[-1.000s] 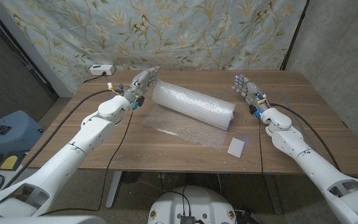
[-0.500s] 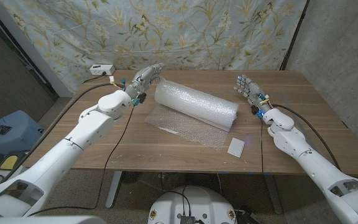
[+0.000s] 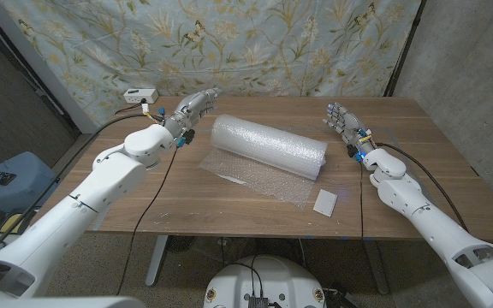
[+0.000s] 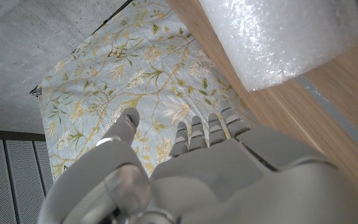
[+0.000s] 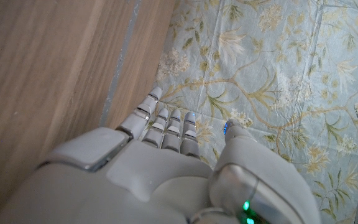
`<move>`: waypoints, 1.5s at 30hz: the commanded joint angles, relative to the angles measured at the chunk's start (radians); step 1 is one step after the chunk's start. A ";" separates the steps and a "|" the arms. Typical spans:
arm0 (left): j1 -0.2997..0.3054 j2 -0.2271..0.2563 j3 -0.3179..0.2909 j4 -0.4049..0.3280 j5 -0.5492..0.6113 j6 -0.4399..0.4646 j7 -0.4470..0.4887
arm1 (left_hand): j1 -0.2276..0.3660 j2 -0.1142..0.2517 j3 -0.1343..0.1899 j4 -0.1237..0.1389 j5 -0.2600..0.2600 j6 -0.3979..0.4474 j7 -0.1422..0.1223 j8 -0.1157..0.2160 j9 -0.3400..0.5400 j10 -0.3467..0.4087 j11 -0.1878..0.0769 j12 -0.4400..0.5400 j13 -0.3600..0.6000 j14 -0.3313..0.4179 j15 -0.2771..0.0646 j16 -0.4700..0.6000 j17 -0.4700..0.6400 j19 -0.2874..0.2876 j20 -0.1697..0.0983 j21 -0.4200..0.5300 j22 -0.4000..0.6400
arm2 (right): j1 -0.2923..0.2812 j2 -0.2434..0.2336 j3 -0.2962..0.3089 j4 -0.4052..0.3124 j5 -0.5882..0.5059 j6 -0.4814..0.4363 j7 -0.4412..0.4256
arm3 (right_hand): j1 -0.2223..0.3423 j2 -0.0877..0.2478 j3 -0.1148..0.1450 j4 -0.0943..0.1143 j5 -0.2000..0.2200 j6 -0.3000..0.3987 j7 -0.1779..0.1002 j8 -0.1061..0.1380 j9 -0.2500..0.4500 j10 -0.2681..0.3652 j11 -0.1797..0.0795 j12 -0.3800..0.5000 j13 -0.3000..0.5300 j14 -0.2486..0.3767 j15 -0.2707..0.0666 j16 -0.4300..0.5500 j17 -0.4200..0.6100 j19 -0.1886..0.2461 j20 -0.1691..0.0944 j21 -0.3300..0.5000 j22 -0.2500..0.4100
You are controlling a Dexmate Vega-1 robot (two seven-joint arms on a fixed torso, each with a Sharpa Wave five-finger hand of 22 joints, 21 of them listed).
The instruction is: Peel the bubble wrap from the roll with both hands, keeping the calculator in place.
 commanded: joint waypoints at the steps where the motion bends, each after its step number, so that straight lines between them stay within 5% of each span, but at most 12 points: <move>1: -0.106 0.031 0.067 -0.031 0.070 0.105 -0.005 | 0.012 0.000 0.001 -0.010 0.006 0.015 0.003 0.002 0.005 0.010 0.002 0.006 0.001 0.012 0.002 0.007 0.005 0.007 0.009 -0.004 0.001 | 0.022 0.005 -0.003 0.036 0.007 0.006 0.027 | 0.009 0.004 0.002 -0.007 -0.002 0.008 0.000 -0.002 0.003 0.001 0.006 -0.001 0.004 0.003 0.001 0.009 0.002 0.005 -0.014 0.007 0.006; 11: -0.274 0.052 0.172 0.019 0.134 0.141 -0.112 | 0.027 -0.003 0.003 -0.022 0.008 0.022 0.010 0.004 0.005 0.016 -0.001 0.007 0.001 0.021 0.002 0.007 0.005 0.015 0.012 -0.008 0.001 | 0.020 0.008 0.010 0.053 0.021 0.021 0.032 | 0.008 0.005 0.003 -0.009 -0.003 0.008 0.000 -0.003 0.003 0.000 0.008 -0.001 0.004 0.002 0.002 0.010 0.003 0.003 -0.013 0.007 0.006; 26: -0.393 0.074 0.248 0.067 0.150 0.160 -0.231 | 0.059 -0.009 0.010 -0.038 0.014 0.004 0.016 -0.001 0.005 0.011 -0.004 0.004 0.003 0.018 0.004 0.004 0.006 0.014 0.016 -0.019 0.001 | 0.017 0.012 0.019 0.063 0.022 0.029 0.015 | 0.006 0.005 0.004 -0.013 -0.005 0.005 0.000 -0.006 0.004 -0.003 0.008 -0.003 0.004 -0.001 0.006 0.012 0.005 0.002 -0.011 0.007 0.006; 35: -0.485 0.103 0.299 0.075 0.162 0.219 -0.335 | 0.139 -0.008 0.035 -0.049 0.046 -0.028 0.025 -0.004 0.006 -0.014 0.009 -0.005 0.006 0.001 0.013 -0.002 0.008 -0.021 0.023 -0.052 0.001 | 0.022 0.021 0.019 0.069 0.020 0.037 0.006 | 0.004 0.005 0.005 -0.014 -0.005 0.003 0.001 -0.008 0.004 -0.007 0.011 -0.005 0.004 -0.005 0.006 0.012 0.006 0.002 -0.010 0.007 0.006; 45: -0.625 0.083 0.400 0.137 0.194 0.262 -0.485 | 0.253 -0.062 0.034 -0.047 0.075 -0.091 0.037 -0.005 0.006 -0.105 0.001 -0.021 0.013 -0.073 0.019 -0.008 0.009 -0.064 0.014 -0.097 0.002 | 0.034 0.032 0.019 0.088 0.016 0.051 0.003 | 0.002 0.005 0.006 -0.016 -0.006 0.000 0.003 -0.010 0.004 -0.014 0.014 -0.007 0.004 -0.010 0.010 0.011 0.007 -0.004 -0.008 0.006 0.006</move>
